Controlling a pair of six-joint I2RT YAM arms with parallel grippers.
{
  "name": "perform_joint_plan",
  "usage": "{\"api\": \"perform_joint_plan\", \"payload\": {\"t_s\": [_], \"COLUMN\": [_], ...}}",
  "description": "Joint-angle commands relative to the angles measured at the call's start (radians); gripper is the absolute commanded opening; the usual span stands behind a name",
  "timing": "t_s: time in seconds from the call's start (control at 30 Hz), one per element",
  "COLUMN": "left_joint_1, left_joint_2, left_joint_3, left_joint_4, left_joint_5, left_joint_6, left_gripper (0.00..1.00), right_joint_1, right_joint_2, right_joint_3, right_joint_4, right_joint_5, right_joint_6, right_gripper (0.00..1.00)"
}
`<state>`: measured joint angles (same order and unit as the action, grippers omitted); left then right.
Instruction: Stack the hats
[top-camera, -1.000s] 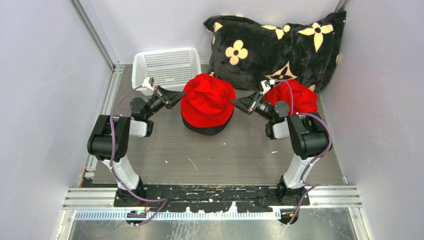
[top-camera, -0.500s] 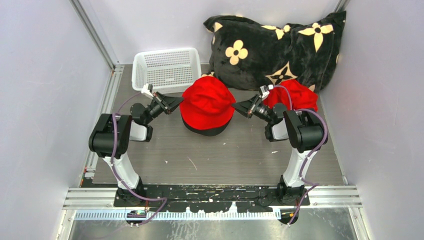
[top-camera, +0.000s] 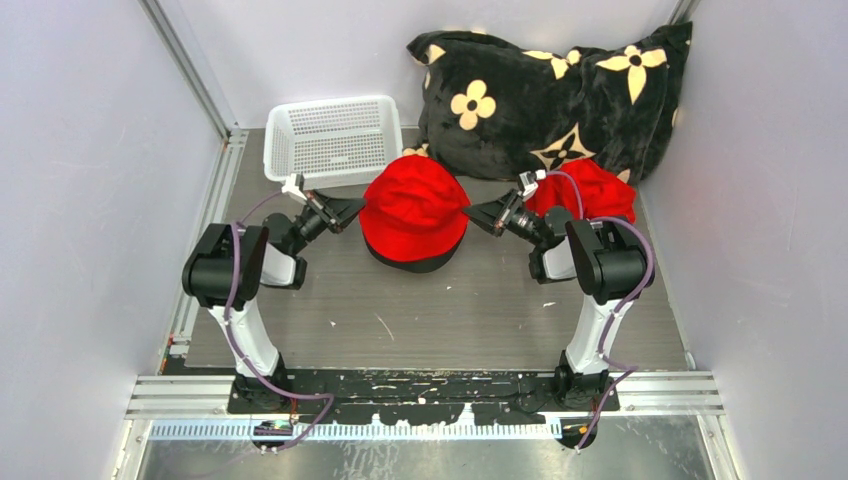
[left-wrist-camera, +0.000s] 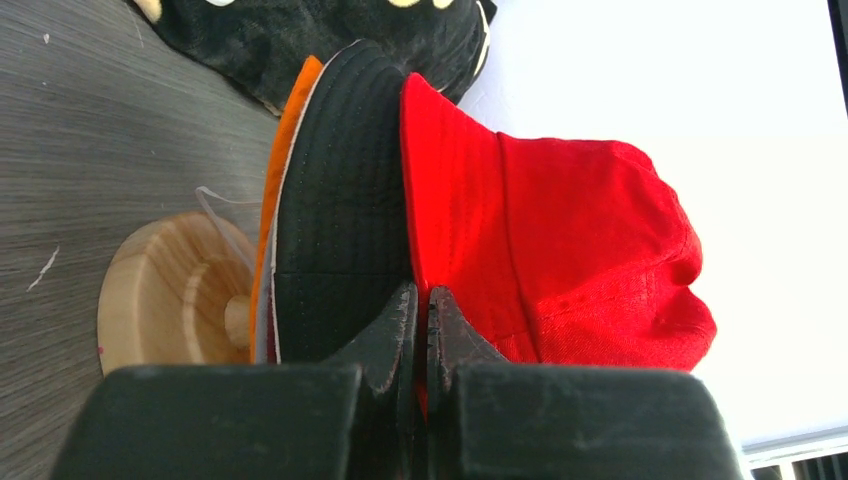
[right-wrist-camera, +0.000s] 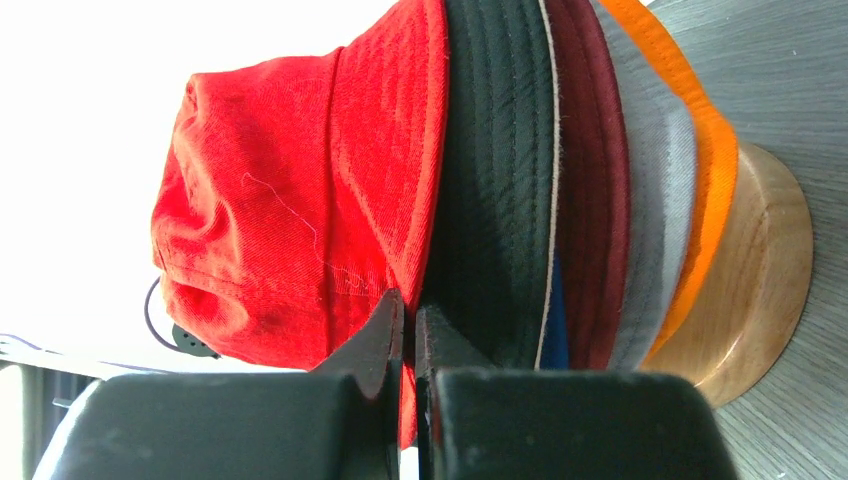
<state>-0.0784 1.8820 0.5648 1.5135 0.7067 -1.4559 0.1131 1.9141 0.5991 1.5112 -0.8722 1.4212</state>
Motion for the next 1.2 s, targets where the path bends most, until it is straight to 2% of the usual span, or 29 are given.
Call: {"api": "perform_joint_plan", "payload": {"t_s": [0.0,0.13,0.3,0.47,0.6,0.67,0.8,0.93,1.17], "left_joint_1": [0.049,0.049,0.047,0.032,-0.001,-0.020,-0.043,-0.043,-0.028], "left_joint_2": [0.066,0.050,0.046,0.042,0.046,0.063,0.099,0.106,0.051], "left_joint_3": [-0.051,-0.028,0.049,0.143,0.246,0.293,0.355,0.401,0.425], "left_joint_4": [-0.084,-0.084,-0.096,-0.204,-0.350,-0.386,-0.405,-0.460,-0.634], "left_joint_5": [-0.023,-0.032,-0.050,-0.059,-0.062,-0.065,-0.071,-0.074,-0.100], "left_joint_6": [0.088,0.073,0.030,0.057,0.121,0.133,0.120,0.146,0.221], "left_gripper": [0.00,0.00,0.09,0.10,0.10,0.10,0.10,0.11,0.13], "right_joint_1": [-0.017,-0.017,-0.016,-0.015,-0.004,0.005,0.022,0.065,0.125], "right_joint_2": [0.042,0.024,-0.009,-0.053,-0.093,-0.112,-0.144,-0.175,-0.243], "right_joint_3": [-0.016,-0.013,-0.008,-0.042,-0.088,-0.104,-0.118,-0.130,-0.166], "right_joint_4": [0.180,0.179,0.180,0.174,0.172,0.164,0.143,0.110,0.011], "right_joint_5": [0.003,-0.002,-0.010,-0.011,-0.005,0.000,0.008,0.015,0.051], "right_joint_6": [-0.041,-0.039,-0.024,-0.023,-0.033,-0.039,-0.052,-0.069,-0.141], "right_gripper": [0.01,0.01,0.07,0.07,0.11,0.16,0.36,0.45,0.46]}}
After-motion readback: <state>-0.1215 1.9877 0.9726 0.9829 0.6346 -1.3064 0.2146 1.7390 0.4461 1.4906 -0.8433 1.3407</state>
